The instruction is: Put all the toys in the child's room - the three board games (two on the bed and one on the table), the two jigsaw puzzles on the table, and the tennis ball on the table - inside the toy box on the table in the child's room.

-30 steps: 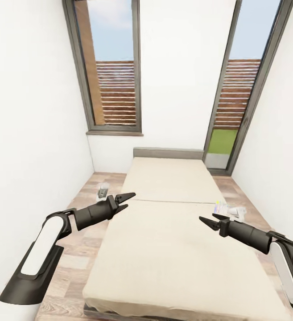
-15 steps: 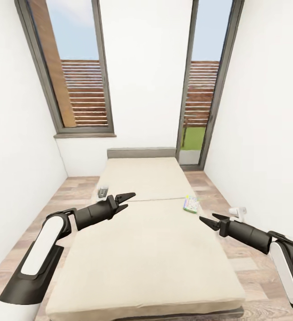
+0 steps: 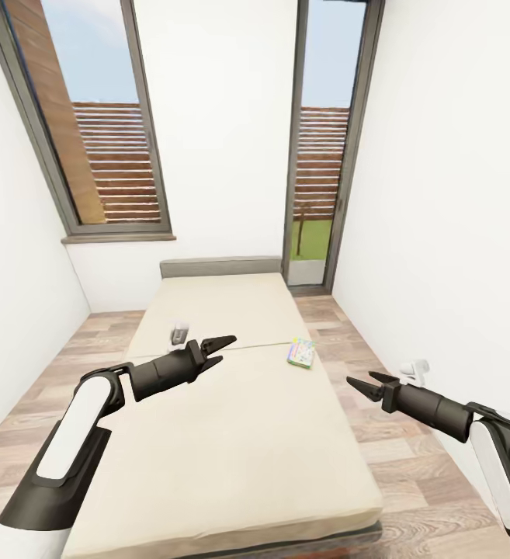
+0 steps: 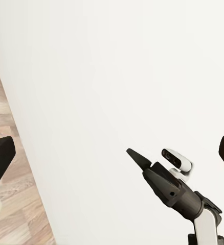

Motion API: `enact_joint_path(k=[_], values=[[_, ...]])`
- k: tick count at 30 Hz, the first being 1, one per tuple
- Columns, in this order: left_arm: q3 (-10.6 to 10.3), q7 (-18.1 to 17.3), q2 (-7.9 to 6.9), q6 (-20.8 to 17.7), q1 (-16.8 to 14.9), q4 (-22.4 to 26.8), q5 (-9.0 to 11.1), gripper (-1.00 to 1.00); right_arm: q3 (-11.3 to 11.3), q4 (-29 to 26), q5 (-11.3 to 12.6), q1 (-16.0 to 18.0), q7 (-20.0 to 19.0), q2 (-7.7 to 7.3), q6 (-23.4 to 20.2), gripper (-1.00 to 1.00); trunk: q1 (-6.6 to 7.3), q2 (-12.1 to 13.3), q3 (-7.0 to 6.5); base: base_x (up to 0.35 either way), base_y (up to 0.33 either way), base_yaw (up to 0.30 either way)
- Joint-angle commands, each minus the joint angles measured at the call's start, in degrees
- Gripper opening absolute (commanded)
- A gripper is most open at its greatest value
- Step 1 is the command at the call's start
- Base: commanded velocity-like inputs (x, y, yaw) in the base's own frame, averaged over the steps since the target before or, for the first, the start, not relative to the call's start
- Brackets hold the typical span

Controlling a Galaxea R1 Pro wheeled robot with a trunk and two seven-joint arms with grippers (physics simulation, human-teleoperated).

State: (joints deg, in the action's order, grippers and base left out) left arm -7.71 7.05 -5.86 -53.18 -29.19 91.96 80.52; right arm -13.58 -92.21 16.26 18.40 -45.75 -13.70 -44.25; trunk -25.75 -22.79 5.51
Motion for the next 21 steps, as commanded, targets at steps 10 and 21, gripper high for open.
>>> enact_joint_path(k=[10,21], values=[[-0.06,0.67,-0.03,-0.08,-0.08,0.06,0.60,1.00,-0.05,0.01,0.17,0.06,-0.13,-0.01,-0.31,1.00,-0.04,-0.13,0.13,0.017,-0.288,-0.017],[-0.03,0.75,-0.03,-0.08,-0.08,0.06,0.60,1.00,-0.05,0.01,0.16,0.06,-0.13,-0.01,-0.31,1.00,-0.04,-0.13,0.13,0.069,-0.289,-0.004]])
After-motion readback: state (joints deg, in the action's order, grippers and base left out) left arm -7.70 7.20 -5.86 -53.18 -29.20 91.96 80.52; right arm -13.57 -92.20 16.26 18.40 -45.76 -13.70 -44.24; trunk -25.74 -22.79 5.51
